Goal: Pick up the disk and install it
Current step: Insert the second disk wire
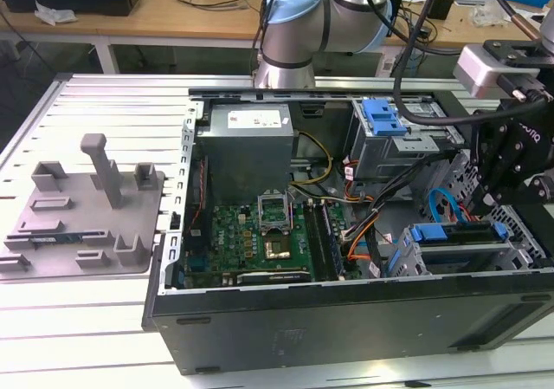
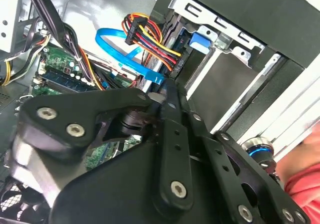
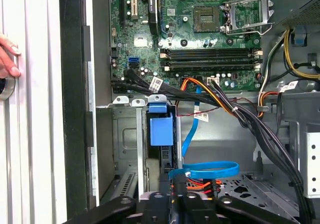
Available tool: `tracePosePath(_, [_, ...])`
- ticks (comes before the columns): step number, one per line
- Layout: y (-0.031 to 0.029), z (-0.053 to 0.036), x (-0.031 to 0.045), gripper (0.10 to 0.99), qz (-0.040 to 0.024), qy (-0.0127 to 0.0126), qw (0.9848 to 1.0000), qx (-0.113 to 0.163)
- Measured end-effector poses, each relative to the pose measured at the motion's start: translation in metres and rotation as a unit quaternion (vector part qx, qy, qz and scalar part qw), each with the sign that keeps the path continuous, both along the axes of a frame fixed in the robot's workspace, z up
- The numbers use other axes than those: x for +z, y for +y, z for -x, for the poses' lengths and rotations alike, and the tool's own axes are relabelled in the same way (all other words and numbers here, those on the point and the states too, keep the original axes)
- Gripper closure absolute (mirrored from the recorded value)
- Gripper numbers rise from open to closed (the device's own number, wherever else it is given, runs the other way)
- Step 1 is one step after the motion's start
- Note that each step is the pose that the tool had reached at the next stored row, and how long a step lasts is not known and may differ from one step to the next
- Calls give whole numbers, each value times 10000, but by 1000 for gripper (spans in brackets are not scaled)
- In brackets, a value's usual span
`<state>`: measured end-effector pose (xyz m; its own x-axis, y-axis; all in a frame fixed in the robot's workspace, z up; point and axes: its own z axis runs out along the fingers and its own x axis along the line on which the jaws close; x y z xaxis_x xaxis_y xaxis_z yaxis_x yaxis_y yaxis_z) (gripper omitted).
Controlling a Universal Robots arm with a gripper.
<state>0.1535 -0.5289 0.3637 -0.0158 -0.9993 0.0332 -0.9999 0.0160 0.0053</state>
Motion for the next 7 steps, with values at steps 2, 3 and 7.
tracePosePath(2, [0,0,1,980,0,0,10000,0])
tracePosePath(3, [0,0,2,980,0,0,10000,0])
tracePosePath(7, [1,0,3,980,0,0,10000,0])
